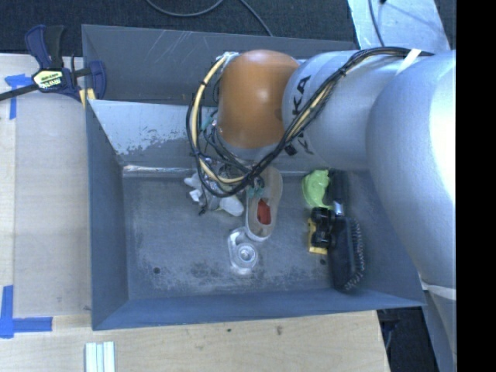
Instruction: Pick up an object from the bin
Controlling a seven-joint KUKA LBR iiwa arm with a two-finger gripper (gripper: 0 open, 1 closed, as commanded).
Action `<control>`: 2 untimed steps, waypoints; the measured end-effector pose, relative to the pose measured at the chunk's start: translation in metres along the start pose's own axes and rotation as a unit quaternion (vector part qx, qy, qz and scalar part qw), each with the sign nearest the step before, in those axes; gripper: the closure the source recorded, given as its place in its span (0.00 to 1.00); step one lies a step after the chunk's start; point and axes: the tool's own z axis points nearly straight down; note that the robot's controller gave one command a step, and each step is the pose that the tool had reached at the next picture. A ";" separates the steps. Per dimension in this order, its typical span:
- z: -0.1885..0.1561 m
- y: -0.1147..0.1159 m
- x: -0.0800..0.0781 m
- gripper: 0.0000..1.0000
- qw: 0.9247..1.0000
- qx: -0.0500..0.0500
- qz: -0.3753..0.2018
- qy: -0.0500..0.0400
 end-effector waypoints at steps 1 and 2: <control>-0.007 0.000 0.000 1.00 1.000 0.000 0.000 -0.001; -0.008 0.005 0.001 1.00 0.999 0.000 -0.033 -0.003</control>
Offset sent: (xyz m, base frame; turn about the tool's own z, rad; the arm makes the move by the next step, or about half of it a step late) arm -0.0073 0.0098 -0.0132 -0.1466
